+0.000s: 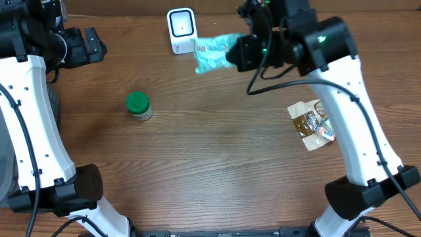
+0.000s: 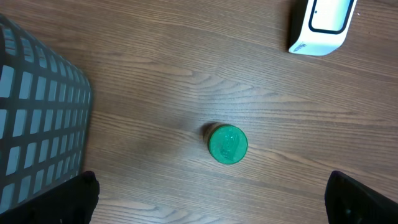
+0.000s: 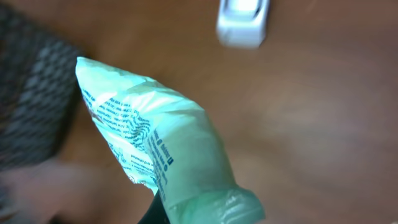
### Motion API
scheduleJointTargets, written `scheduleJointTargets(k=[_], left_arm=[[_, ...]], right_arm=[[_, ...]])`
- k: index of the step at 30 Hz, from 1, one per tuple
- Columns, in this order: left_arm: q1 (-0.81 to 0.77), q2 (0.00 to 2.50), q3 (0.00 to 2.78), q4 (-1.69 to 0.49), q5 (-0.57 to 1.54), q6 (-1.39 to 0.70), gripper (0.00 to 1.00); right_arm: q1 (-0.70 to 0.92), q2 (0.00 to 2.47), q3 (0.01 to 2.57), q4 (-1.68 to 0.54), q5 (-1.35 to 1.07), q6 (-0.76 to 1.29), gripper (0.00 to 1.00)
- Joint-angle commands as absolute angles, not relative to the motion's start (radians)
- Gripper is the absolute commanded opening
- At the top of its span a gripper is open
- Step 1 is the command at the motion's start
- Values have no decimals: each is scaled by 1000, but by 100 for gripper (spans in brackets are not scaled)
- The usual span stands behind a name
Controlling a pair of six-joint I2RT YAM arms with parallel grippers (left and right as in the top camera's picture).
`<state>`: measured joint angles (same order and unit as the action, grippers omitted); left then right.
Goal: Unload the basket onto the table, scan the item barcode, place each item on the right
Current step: 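Hold the teal wrapper in front of the white scanner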
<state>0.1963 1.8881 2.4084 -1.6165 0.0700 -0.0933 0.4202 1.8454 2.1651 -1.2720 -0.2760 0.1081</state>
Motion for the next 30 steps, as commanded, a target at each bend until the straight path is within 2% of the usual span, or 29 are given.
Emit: scheduleJointTargets(k=[1,5,10,15,18,21,24,30], left_arm=[[189,1885,2410,-1615,64,-74,100],[189,1885,2409,-1615,64,-74,100],[189,1885,2410,-1615,64,-74,99],[189,1885,2409,-1615,64,-74,100],[189,1885,2409,-1616,64,-74,99],[189,1885,2410,-1615,64,-74,100],[189,1885,2409,-1615,64,-74,99],[189,1885,2409,-1615,64,-74,100]], right_arm=[[489,1857,2186,-1167,139,102,4],[562,1939,2178,-915,432,-25,4],[588,2091,2178,-619,588,-246,4],[590,2262,2178,-269,735,-553,4],[590,2358,2178,-75,748,-783,4],[596,2424,2178,67,741,-913,4],[599,2470,2178,159,708,-955,4],[605,2515,2178,173,641,-955,4]])
